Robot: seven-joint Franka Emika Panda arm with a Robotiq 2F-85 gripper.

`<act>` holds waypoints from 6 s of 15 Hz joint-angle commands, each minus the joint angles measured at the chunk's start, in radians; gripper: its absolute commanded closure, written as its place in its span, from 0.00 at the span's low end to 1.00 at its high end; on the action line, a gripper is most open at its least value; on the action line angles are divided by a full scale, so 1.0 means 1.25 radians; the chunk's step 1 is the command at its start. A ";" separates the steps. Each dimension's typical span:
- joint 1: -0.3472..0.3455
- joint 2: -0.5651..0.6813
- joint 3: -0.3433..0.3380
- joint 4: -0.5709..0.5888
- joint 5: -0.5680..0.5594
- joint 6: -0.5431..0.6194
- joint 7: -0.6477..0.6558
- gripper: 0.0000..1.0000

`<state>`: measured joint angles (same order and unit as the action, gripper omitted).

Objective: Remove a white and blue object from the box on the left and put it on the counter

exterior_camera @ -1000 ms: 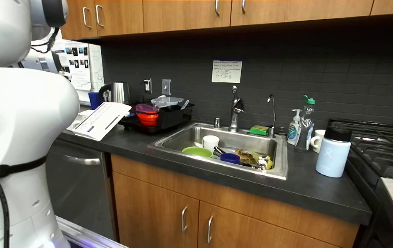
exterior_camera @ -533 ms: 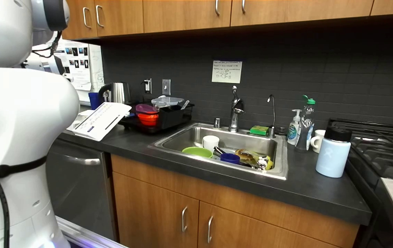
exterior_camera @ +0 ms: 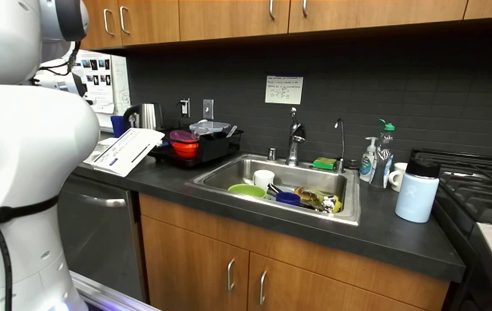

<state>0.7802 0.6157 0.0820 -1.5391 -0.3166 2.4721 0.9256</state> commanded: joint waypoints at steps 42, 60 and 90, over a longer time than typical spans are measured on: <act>0.008 -0.146 0.034 -0.165 0.105 0.144 -0.170 0.99; 0.004 -0.451 0.009 -0.441 0.023 0.329 -0.148 0.99; -0.341 -0.886 -0.007 -1.002 -0.307 0.240 0.332 0.99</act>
<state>0.3502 -0.5229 0.0694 -2.7921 -0.6828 2.7435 1.3012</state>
